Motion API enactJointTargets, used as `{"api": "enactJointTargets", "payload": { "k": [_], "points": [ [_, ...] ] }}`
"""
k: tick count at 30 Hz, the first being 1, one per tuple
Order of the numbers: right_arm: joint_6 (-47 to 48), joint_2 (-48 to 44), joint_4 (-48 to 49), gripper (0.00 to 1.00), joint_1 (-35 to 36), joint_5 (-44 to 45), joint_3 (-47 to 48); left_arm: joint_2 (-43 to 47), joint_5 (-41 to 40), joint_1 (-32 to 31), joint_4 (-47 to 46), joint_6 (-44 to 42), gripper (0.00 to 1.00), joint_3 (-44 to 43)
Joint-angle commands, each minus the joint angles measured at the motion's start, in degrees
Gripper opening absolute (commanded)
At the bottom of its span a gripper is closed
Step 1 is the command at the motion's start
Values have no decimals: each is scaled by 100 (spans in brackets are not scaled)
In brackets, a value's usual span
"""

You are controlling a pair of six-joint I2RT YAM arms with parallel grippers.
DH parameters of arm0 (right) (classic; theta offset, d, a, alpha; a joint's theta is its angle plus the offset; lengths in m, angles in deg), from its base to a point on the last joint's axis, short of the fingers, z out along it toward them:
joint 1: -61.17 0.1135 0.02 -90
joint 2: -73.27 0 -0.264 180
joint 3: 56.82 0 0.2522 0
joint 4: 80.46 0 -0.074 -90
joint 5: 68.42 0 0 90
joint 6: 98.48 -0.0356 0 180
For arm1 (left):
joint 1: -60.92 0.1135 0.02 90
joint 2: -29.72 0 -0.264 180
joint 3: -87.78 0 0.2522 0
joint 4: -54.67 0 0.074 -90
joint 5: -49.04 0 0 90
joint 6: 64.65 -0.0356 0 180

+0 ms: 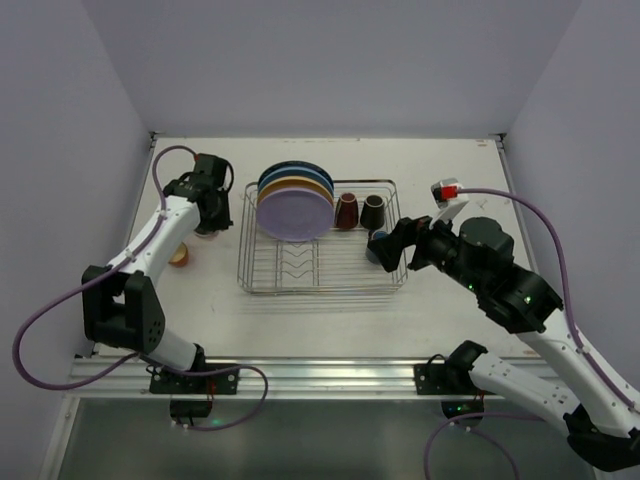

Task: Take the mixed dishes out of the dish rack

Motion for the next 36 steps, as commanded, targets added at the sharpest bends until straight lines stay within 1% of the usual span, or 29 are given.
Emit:
{"api": "enactJointTargets", "payload": {
  "k": [1,3,5,9,11,15,20,30,31,34,35,36],
  "points": [
    [365,-46,-84,99,-41,115,-55,56,569,136,-213,-279,0,84],
    [418,-46,-110,99,-58,132,-64,100,789,162,-345,-262,0,346],
    [445,-55,-136,99,-76,167,-81,48,798,215,-442,-244,0,497],
    [445,-72,-136,99,-94,167,-108,-356,877,425,-477,-217,0,760],
    [445,-72,-136,99,-111,159,-108,-470,782,461,-512,-191,0,787],
    [445,-55,-136,99,-102,159,-108,-629,869,514,-530,-191,0,656],
    [445,-11,-136,99,-111,124,-108,-796,966,531,-530,-235,7,498],
    [410,77,-136,99,-120,106,-107,-955,1053,558,-574,-261,13,269],
    [401,77,-136,99,-120,106,-108,-955,1053,558,-574,-253,15,251],
    [392,112,-136,99,-129,89,-108,-955,1062,558,-548,-261,25,190],
    [384,121,-136,99,-129,80,-116,-937,1053,558,-574,-253,35,207],
    [375,147,-145,99,-129,71,-116,-911,1045,558,-583,-235,40,251]
  ]
}}
